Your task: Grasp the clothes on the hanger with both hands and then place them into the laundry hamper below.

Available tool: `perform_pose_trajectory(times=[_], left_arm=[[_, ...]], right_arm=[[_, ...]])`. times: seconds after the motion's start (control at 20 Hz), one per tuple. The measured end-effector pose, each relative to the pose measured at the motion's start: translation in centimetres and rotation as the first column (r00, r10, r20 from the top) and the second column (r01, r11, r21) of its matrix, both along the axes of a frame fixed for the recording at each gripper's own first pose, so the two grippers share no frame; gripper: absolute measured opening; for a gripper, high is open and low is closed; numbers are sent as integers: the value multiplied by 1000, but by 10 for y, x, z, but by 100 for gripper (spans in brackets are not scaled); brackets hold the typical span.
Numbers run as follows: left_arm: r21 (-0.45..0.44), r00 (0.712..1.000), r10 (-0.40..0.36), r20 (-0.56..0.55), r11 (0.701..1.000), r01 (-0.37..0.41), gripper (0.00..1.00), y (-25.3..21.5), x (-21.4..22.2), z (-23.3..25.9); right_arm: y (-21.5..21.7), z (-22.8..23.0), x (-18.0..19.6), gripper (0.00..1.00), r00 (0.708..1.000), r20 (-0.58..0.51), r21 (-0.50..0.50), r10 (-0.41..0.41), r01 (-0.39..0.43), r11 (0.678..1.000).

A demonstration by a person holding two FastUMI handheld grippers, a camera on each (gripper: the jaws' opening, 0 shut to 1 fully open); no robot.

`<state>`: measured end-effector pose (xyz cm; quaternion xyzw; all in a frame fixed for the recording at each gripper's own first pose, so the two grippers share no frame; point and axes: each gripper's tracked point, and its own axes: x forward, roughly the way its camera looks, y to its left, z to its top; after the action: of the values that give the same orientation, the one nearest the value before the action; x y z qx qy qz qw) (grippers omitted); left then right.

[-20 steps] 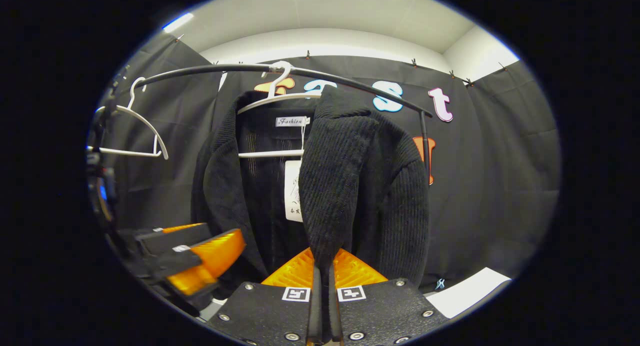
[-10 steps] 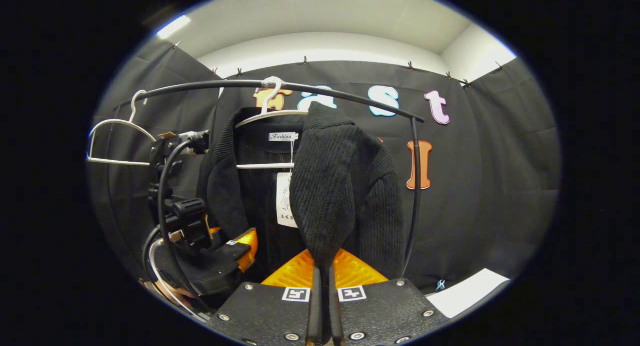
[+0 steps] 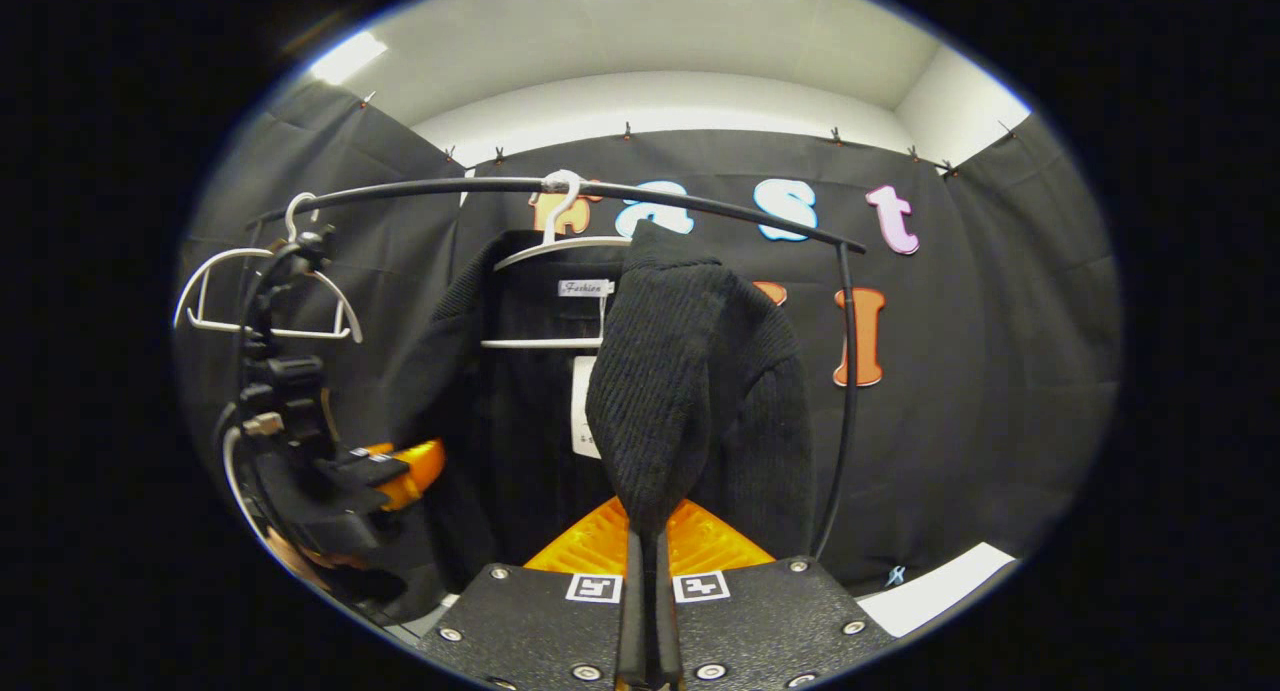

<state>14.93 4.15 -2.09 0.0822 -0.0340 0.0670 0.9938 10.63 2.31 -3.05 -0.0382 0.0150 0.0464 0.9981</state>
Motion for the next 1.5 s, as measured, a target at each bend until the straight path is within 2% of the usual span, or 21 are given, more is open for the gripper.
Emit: perform_pose_trajectory(times=[0.1, 0.15, 0.25, 0.35, 0.45, 0.55, 0.65, 0.7, 0.8, 0.9, 0.95, 1.0, 1.1, 1.15, 1.2, 1.25, 1.5], left_arm=[[35, 999, 2, 39, 999, -3, 8, 12, -12, 23], [41, 998, 15, 65, 999, -18, 12, 21, -18, 37], [46, 990, 47, 131, 998, -53, 8, 36, -29, 71], [46, 978, 88, 191, 994, -98, 12, 44, -30, 105], [43, 957, 125, 263, 989, -141, 8, 47, -25, 138], [49, 947, 147, 284, 985, -167, 12, 43, -18, 152], [36, 941, 162, 296, 983, -180, 5, 41, -11, 164], [29, 934, 181, 307, 980, -199, 12, 44, -8, 170], [23, 926, 208, 314, 974, -227, 8, 52, 3, 178], [26, 922, 222, 317, 970, -242, 8, 59, 11, 185], [24, 918, 229, 324, 968, -250, 12, 63, 13, 189], [20, 912, 242, 331, 965, -263, 8, 67, 14, 193], [20, 906, 261, 334, 959, -283, 12, 76, 17, 196], [25, 905, 266, 331, 956, -291, 8, 79, 19, 196], [35, 905, 272, 328, 953, -299, 12, 80, 20, 195], [45, 901, 280, 330, 949, -311, 8, 81, 20, 194], [47, 898, 307, 316, 940, -338, 8, 91, 29, 182]], right_arm=[[-2, 6, -1, 4, 999, 13, -4, -53, 53, 999], [-6, 12, -2, 4, 995, 25, -6, -92, 92, 996], [-18, 32, -8, 3, 984, 66, -9, -164, 165, 986], [-24, 60, -9, 3, 975, 121, -12, -188, 191, 982], [-42, 90, -8, 2, 959, 184, -46, -216, 228, 973], [-62, 108, -1, 2, 951, 205, -65, -231, 248, 966], [-80, 123, 13, 2, 947, 211, -30, -242, 254, 967], [-91, 132, 20, 2, 941, 223, -13, -253, 262, 965], [-112, 145, 34, 1, 932, 245, 2, -267, 275, 961], [-124, 151, 52, 2, 931, 248, 32, -268, 268, 963], [-129, 154, 61, 2, 930, 251, 43, -267, 265, 963], [-138, 155, 68, 1, 927, 254, 41, -275, 274, 961], [-151, 150, 86, 1, 926, 246, 9, -288, 295, 956], [-157, 141, 99, 1, 929, 230, -4, -291, 300, 954], [-157, 133, 108, 1, 934, 213, -8, -287, 295, 955], [-157, 122, 116, 1, 939, 193, -7, -284, 290, 957], [-130, 57, 133, 1, 968, 110, -11, -225, 227, 974]])
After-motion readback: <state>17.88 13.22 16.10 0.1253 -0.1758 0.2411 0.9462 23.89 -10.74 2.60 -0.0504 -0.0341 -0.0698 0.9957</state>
